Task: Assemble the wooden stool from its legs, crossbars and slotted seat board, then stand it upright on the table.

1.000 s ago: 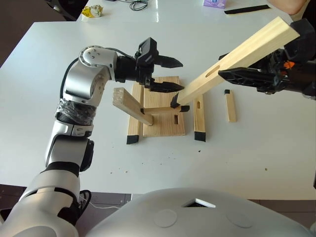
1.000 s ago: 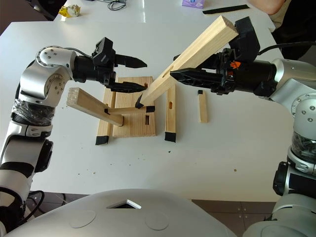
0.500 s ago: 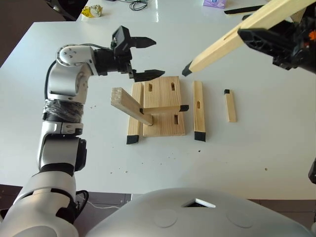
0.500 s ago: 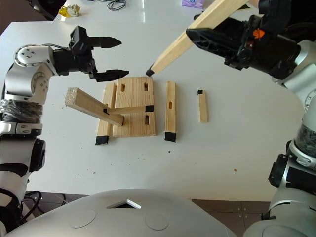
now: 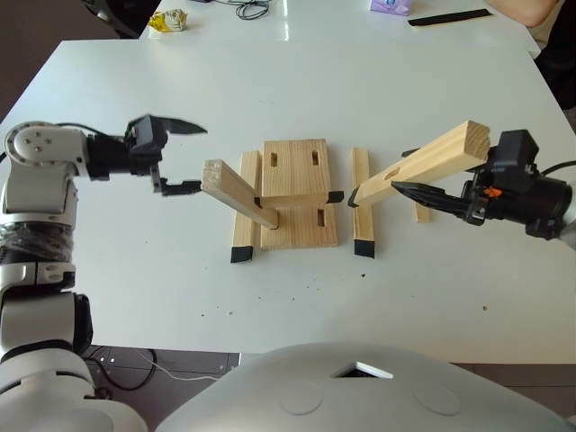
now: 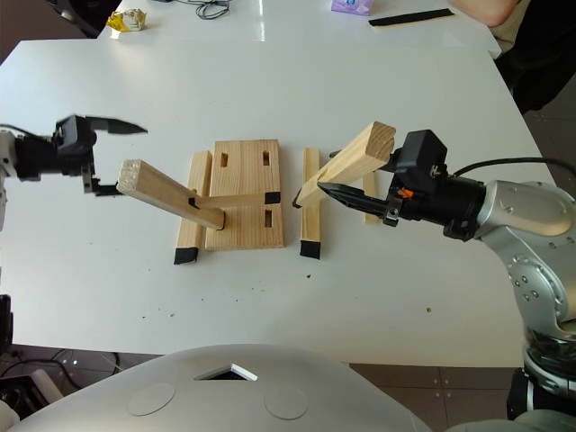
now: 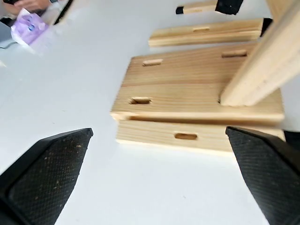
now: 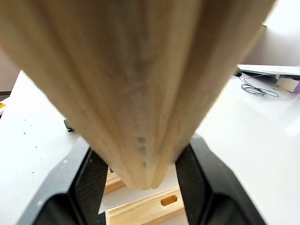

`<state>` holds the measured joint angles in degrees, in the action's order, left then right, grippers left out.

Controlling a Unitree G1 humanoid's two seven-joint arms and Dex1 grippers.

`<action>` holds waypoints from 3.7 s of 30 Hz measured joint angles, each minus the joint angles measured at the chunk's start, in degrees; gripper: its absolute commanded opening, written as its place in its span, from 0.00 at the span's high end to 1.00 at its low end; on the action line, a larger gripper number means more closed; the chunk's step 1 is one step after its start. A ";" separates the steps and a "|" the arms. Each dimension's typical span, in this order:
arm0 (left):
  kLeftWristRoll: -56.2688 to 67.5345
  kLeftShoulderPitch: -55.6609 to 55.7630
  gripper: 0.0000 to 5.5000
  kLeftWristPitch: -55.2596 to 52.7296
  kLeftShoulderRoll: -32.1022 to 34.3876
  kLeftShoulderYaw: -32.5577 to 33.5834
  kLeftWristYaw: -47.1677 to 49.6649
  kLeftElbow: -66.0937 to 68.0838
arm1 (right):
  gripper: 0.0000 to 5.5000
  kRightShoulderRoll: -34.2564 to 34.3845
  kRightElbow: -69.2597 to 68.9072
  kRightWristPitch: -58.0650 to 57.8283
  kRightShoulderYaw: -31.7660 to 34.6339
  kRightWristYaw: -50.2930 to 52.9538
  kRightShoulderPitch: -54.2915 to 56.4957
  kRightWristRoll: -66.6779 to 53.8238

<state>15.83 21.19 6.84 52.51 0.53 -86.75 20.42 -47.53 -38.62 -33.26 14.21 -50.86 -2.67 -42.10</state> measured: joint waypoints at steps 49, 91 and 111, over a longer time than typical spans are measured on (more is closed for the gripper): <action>5.56 -2.71 0.04 -14.52 -4.10 -7.02 -2.38 -20.36 | 0.63 4.48 1.22 11.36 -14.34 -2.17 -2.21 10.43; 7.45 -8.28 0.04 -19.44 -5.63 -6.56 2.98 -27.16 | 0.63 -0.64 14.32 6.35 -18.98 -13.80 13.23 4.94; 8.56 -2.40 0.04 -22.93 -6.88 -6.61 2.58 -25.16 | 0.63 0.20 15.08 10.89 -19.01 -11.97 10.23 5.11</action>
<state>24.39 18.79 -16.09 45.62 -6.08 -84.18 -4.74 -47.34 -23.54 -22.37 -4.80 -62.83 7.55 -37.00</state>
